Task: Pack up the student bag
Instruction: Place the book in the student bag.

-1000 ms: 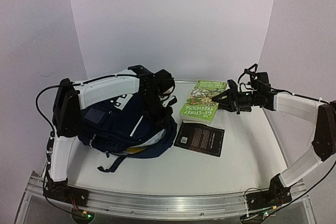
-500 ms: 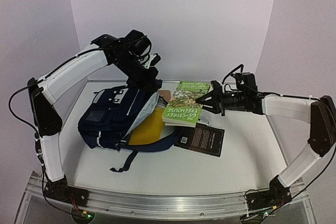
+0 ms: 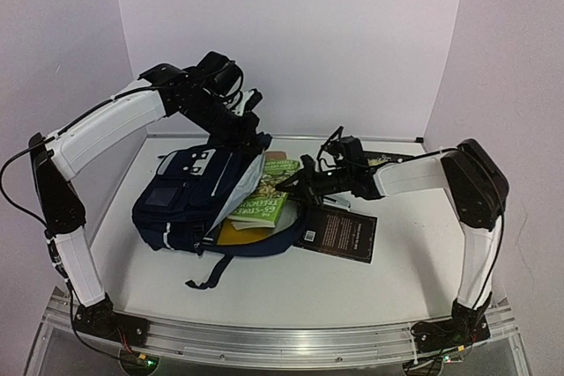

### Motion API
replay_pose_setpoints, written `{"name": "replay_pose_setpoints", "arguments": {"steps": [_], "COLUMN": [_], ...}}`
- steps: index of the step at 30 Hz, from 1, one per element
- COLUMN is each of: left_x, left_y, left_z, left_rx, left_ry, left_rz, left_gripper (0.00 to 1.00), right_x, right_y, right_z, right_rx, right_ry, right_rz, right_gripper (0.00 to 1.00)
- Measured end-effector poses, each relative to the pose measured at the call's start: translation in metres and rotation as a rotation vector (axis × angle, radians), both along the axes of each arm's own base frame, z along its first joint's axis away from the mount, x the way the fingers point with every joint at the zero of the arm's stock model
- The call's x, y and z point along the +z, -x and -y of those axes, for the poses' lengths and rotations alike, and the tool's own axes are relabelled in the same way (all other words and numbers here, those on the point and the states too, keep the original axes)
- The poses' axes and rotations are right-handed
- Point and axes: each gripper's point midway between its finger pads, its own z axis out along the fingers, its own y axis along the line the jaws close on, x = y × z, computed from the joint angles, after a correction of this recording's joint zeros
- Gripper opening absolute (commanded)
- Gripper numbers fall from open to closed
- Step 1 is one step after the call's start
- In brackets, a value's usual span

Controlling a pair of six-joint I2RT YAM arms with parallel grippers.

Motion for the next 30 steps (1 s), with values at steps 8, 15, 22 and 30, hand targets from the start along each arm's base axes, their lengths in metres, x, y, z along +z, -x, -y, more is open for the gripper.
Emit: {"name": "replay_pose_setpoints", "arguments": {"steps": [8, 15, 22, 30], "left_x": [-0.001, -0.01, -0.014, -0.014], "left_y": [0.001, 0.001, 0.004, 0.009], "left_z": [-0.008, -0.016, -0.026, -0.026], "left_rx": [0.036, 0.075, 0.099, 0.089], "left_ry": [0.004, 0.016, 0.036, 0.057], "left_rz": [0.015, 0.0, -0.009, -0.015], "left_gripper": [0.0, 0.0, 0.0, 0.0], "right_x": [-0.038, -0.032, 0.039, 0.054], "right_y": [0.0, -0.005, -0.006, -0.026], "right_z": [-0.039, -0.025, 0.012, 0.024], "right_rx": [0.001, -0.004, -0.016, 0.032], "right_ry": [0.086, 0.208, 0.321, 0.445], "right_rz": [0.0, 0.085, 0.333, 0.585], "right_gripper": [0.72, 0.87, 0.71, 0.53]}}
